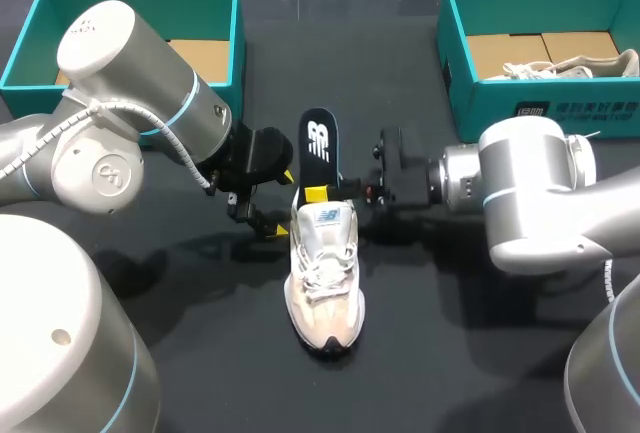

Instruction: Take the shoe out of the shoebox, open the shoe tongue, remove and reinsert the insole, then place the shoe into the shoebox

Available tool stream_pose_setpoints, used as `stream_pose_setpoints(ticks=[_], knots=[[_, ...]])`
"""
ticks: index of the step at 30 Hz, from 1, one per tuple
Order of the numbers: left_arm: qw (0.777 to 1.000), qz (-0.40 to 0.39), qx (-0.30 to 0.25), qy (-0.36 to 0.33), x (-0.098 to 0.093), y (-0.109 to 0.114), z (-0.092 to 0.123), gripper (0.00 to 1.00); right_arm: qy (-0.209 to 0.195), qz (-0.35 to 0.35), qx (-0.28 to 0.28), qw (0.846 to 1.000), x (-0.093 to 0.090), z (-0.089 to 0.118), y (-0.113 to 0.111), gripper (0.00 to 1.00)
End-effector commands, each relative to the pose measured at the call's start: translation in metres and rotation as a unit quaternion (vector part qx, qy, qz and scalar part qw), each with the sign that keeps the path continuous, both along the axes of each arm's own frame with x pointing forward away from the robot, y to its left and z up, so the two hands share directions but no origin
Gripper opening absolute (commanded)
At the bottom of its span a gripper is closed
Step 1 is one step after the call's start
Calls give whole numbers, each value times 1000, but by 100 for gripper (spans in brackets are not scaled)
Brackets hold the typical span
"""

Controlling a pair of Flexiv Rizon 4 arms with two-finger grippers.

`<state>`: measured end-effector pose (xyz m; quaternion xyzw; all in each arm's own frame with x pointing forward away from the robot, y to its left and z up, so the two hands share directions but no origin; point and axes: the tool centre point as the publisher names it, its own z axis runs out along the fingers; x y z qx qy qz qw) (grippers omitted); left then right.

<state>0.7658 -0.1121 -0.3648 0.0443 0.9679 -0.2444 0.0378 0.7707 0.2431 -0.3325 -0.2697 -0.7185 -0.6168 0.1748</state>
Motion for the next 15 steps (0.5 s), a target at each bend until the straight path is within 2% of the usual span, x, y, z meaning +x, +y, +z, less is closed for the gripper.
stream_pose_setpoints(ticks=[1,15], knots=[[1000,1,1,-1,-1,0,0,100,-4,1,-4,1000,2,7,-1,24],[1000,1,1,-1,-1,0,0,100,-28,-23,19,999,13,24,-6,21]])
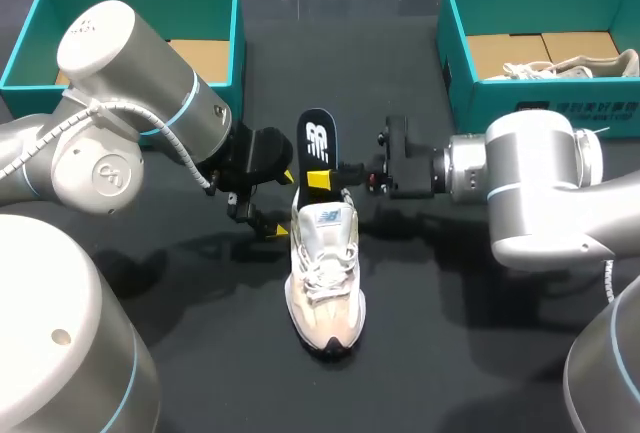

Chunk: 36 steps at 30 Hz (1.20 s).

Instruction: Take the shoe out of the shoebox, open the shoe tongue, remove and reinsert the insole, then place the shoe into the shoebox

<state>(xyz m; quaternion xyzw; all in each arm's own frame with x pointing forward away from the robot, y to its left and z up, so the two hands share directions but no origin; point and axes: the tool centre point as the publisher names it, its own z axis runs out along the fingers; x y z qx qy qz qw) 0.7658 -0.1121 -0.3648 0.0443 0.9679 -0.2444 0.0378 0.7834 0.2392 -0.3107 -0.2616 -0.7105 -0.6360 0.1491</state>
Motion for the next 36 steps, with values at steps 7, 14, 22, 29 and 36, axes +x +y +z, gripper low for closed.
stream_pose_setpoints(ticks=[7,14,22,29,36], knots=[[1000,1,1,-1,-1,0,0,100,11,-11,15,1000,4,-3,0,0],[1000,1,1,-1,-1,0,0,100,25,-9,14,1000,-1,-11,-2,0],[1000,1,1,-1,-1,0,0,100,47,-9,8,999,-10,-23,-4,0],[1000,1,1,-1,-1,0,0,100,71,-4,-5,997,-22,-33,-4,0],[1000,1,1,-1,-1,0,0,100,76,-1,-5,997,-30,-37,-3,0]])
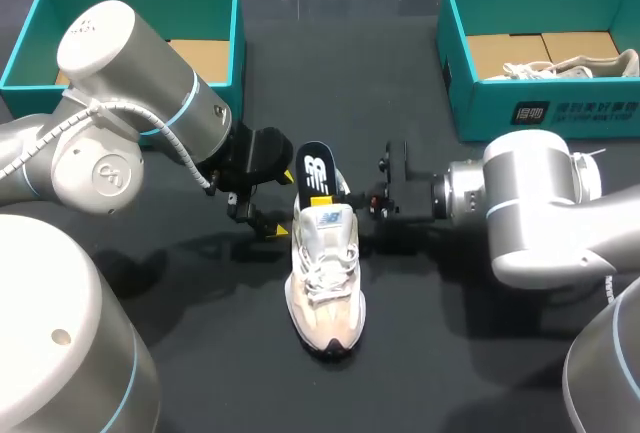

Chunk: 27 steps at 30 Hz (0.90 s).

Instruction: Take the shoe out of the shoebox, open the shoe tongue, remove and reinsert the insole, then place the shoe into the shoebox

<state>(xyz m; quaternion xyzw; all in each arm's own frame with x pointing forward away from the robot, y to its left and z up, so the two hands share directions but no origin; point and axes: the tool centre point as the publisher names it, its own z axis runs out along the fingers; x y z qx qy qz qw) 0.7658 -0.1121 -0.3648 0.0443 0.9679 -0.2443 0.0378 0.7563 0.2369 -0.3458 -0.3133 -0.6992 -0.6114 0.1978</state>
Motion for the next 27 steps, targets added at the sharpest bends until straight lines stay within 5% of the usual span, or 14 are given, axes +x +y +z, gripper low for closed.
stream_pose_setpoints(ticks=[1,3,4,6,23,25,27], knots=[[1000,1,1,-1,-1,0,0,100,-1,5,1,1000,-2,-1,0,0],[1000,1,1,-1,-1,0,0,100,-6,6,1,1000,0,3,1,4],[1000,1,1,-1,-1,0,0,100,-9,7,1,1000,1,5,2,23],[1000,1,1,-1,-1,0,0,100,-17,9,0,1000,3,9,2,44],[1000,1,1,-1,-1,0,0,100,-61,17,-5,998,24,34,1,30],[1000,1,1,-1,-1,0,0,100,-62,17,-3,998,25,34,1,20],[1000,1,1,-1,-1,0,0,100,-62,18,0,998,25,33,2,0]])
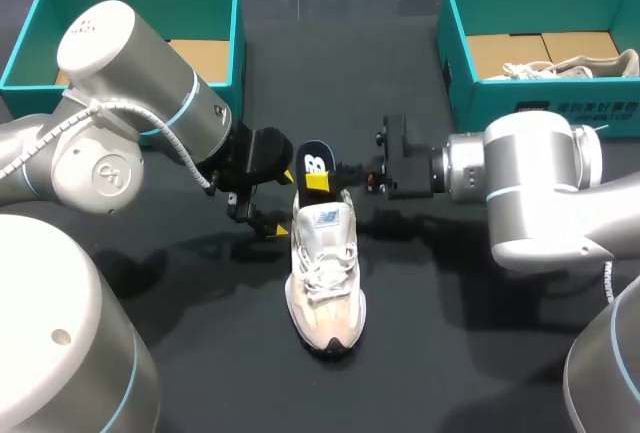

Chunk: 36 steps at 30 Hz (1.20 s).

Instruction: Take the shoe out of the shoebox, open the shoe tongue, remove and reinsert the insole, then place the shoe into the shoebox

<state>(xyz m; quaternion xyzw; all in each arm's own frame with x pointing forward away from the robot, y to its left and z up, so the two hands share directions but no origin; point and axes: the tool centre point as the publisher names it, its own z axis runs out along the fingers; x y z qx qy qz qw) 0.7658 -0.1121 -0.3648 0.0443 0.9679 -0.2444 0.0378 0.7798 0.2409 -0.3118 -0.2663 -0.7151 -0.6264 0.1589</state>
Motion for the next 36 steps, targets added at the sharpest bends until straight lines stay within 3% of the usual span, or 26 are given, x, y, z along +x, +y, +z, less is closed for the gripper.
stream_pose_setpoints(ticks=[1,19,29,30,31,33,36], knots=[[1000,1,1,-1,-1,0,0,100,3,8,2,1000,2,-2,-2,0],[1000,1,1,-1,-1,0,0,100,45,3,3,999,-23,-25,-1,0],[1000,1,1,-1,-1,0,0,100,49,4,10,999,-29,-28,2,1],[1000,1,1,-1,-1,0,0,100,47,5,9,999,-28,-26,2,22],[1000,1,1,-1,-1,0,0,100,44,5,8,999,-28,-24,2,37],[1000,1,1,-1,-1,0,0,100,37,6,2,999,-25,-19,1,44],[1000,1,1,-1,-1,0,0,100,26,9,-7,1000,-21,-12,1,44]])
